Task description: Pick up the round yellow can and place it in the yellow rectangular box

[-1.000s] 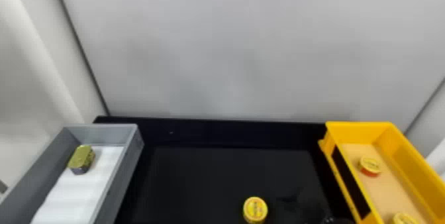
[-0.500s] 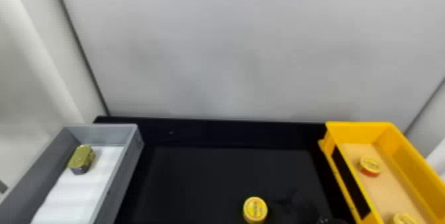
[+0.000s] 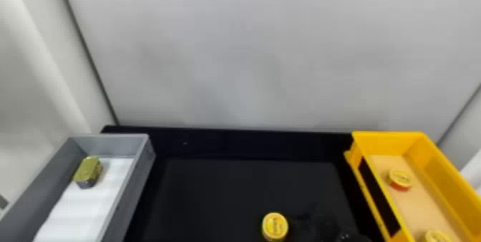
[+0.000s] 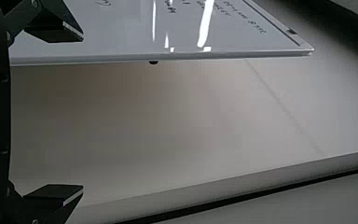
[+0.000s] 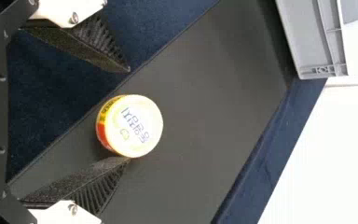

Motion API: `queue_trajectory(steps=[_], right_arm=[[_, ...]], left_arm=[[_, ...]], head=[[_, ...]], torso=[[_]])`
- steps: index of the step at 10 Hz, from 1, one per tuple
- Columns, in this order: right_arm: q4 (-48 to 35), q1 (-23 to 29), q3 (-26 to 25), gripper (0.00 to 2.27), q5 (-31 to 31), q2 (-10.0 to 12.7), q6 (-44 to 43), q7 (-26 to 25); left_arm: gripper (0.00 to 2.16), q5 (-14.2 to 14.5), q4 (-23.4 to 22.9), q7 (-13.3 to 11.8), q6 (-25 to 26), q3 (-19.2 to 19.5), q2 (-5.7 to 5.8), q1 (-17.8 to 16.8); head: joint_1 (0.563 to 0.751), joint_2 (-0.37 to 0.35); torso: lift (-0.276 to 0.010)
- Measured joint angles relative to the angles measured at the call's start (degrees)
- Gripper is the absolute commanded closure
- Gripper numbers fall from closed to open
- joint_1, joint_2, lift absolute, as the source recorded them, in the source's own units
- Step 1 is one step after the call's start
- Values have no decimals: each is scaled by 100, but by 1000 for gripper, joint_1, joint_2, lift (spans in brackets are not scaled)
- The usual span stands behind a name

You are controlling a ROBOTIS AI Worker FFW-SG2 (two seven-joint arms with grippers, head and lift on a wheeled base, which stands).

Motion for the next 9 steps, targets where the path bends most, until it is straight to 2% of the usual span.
queue_trajectory(steps=[9], right_arm=[[58,-50,-55,56,-2,-6,58,48]], left_arm=[[131,1,-46,0,-11,31,0,-1]], head=[[629,12]], torso=[[-55]])
